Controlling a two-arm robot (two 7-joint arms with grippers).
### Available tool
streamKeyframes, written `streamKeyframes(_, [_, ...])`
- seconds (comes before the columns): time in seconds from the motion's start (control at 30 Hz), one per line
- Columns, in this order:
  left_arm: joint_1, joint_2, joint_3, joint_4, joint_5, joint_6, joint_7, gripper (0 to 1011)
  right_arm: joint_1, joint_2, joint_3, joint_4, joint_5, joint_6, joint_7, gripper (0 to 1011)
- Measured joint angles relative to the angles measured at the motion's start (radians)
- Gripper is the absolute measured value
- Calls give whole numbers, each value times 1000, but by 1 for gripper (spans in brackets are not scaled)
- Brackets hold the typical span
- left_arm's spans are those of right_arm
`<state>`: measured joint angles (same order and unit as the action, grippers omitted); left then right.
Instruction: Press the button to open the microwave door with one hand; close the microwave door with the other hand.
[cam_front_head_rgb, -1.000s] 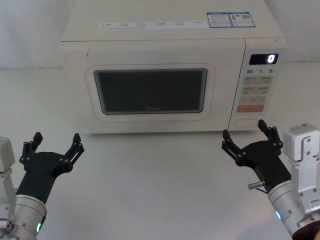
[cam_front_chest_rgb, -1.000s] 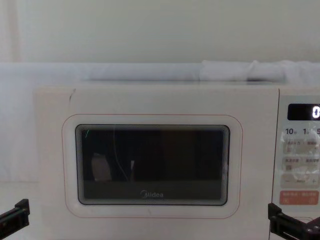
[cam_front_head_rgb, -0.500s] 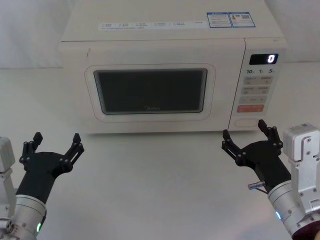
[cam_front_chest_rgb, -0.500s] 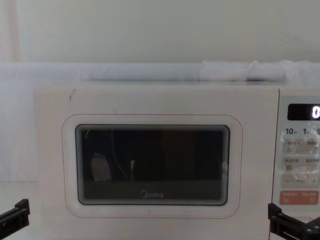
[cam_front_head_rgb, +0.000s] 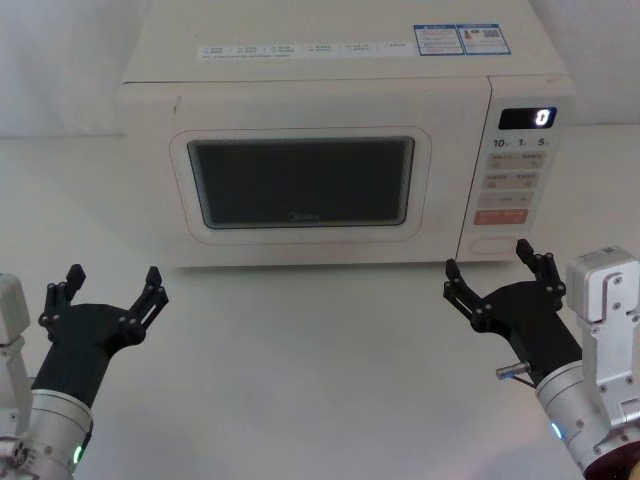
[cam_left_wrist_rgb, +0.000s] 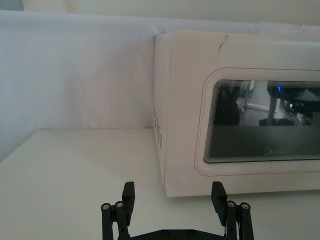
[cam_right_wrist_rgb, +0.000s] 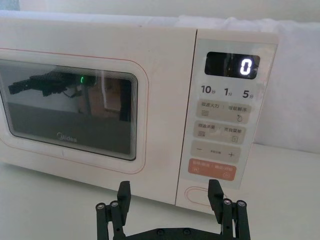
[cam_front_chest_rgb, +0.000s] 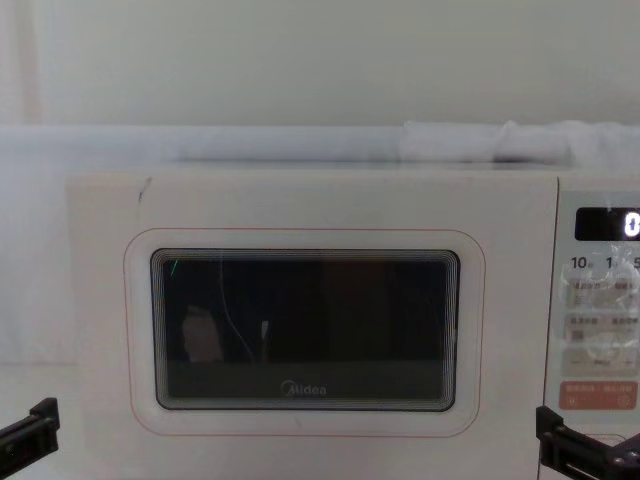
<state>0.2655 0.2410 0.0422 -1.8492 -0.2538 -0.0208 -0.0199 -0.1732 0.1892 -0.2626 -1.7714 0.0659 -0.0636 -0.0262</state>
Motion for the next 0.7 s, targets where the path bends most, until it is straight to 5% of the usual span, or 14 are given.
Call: streamKeyframes(0.7, [0, 0, 0, 0, 0, 0, 0, 1001, 0, 0, 0, 0, 0, 0, 0, 1000])
